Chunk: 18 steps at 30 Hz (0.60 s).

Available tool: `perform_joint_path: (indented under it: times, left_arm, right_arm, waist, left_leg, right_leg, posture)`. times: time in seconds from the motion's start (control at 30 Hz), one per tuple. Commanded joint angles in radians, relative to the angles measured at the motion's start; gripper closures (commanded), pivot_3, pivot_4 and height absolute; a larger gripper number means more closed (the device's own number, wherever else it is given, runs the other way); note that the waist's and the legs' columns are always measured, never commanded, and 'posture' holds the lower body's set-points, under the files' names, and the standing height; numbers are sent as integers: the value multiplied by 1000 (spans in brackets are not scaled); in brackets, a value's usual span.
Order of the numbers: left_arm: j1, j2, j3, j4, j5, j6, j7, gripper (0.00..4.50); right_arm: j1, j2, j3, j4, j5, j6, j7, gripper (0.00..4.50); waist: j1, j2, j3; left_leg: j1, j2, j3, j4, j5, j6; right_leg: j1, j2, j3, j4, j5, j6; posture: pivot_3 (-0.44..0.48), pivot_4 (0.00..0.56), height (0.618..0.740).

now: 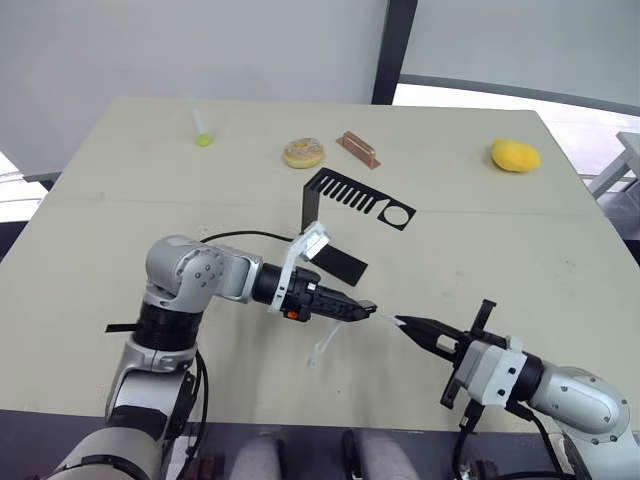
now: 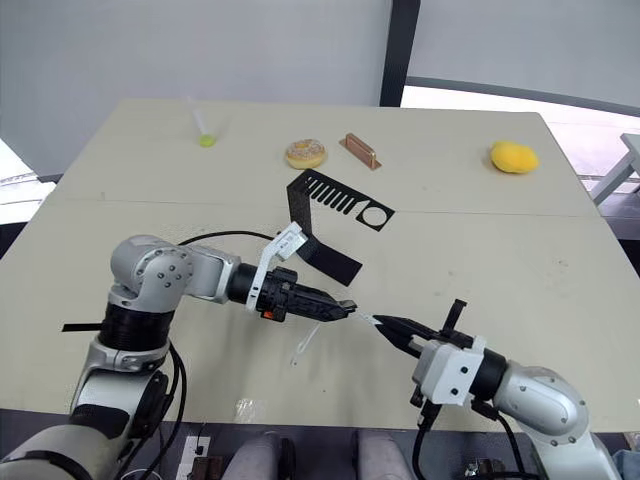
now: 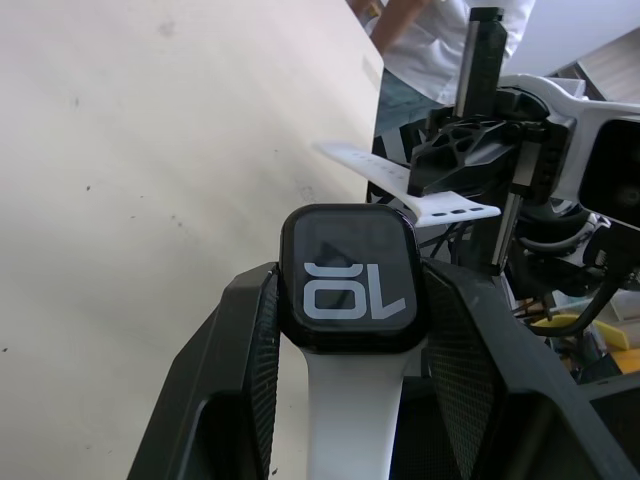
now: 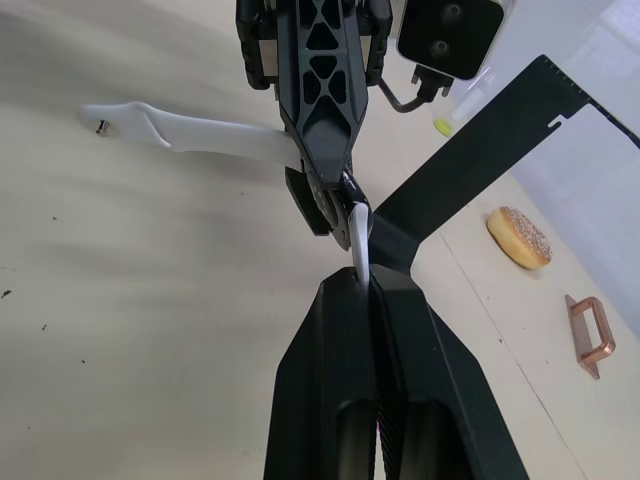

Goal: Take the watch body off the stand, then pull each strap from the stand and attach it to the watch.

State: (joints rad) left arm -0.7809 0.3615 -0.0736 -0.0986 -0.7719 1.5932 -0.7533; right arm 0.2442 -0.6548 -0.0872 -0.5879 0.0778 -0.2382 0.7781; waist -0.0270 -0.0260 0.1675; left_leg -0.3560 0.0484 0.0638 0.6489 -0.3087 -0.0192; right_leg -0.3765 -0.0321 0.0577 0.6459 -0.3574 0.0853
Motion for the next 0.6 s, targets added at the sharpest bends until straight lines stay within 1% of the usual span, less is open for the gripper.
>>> perform_joint_path:
  times: [0.03, 0.6]
  left_arm:
    - [-23, -10, 32, -6, -22, 1, 8, 2909]
    - [-5, -11, 7, -25, -26, -18, 18, 2909]
  right_arm:
    - [-1, -7, -15, -13, 12, -23, -7, 4500]
    - [-33, 4, -5, 7, -7, -14, -25, 4500]
  waist:
    - [0, 0, 0]
    - [0, 0, 0]
  left_leg:
    - [0, 0, 0, 0, 0, 0]
    - [0, 0, 0, 0, 1, -2]
  right_leg:
    - [0, 0, 0, 0, 0, 0]
    - [0, 0, 0, 0, 0, 0]
  posture:
    - [0, 150, 740]
    - [0, 150, 740]
